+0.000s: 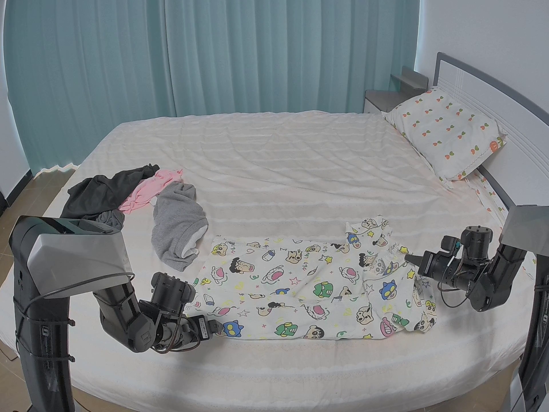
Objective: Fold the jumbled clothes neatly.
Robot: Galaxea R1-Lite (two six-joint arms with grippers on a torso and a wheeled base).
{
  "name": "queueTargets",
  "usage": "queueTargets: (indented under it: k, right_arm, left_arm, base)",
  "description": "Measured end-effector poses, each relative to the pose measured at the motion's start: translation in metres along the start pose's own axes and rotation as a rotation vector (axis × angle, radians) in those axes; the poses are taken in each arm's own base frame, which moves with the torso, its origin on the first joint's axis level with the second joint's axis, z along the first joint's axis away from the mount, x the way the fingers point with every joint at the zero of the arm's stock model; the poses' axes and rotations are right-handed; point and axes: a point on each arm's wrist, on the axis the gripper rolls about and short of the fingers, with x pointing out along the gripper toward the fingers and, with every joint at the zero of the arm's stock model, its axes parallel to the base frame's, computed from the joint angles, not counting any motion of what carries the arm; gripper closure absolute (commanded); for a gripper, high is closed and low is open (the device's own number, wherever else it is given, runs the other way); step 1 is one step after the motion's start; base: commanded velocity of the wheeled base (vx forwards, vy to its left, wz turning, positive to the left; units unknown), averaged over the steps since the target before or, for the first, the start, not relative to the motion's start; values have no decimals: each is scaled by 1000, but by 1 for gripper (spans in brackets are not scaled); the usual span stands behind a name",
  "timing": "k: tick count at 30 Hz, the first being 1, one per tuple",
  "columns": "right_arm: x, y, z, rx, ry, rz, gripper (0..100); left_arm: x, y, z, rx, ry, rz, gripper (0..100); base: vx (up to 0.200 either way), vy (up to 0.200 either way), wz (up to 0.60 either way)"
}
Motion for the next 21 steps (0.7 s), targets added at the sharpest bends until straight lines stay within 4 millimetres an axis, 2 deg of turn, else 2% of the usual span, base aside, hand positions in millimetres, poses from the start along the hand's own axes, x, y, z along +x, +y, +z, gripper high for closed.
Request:
queueTargets:
  k: [14, 21]
  right_arm:
    - [-26, 4, -26, -76, 94, 141, 100]
    - [-37, 11, -27, -77, 120, 204, 100]
  left_arm:
    - [0, 0, 0, 0, 0, 0, 0]
    - [0, 0, 0, -1, 0, -1, 0]
  base:
    - [0, 0, 0]
    - [0, 0, 0]
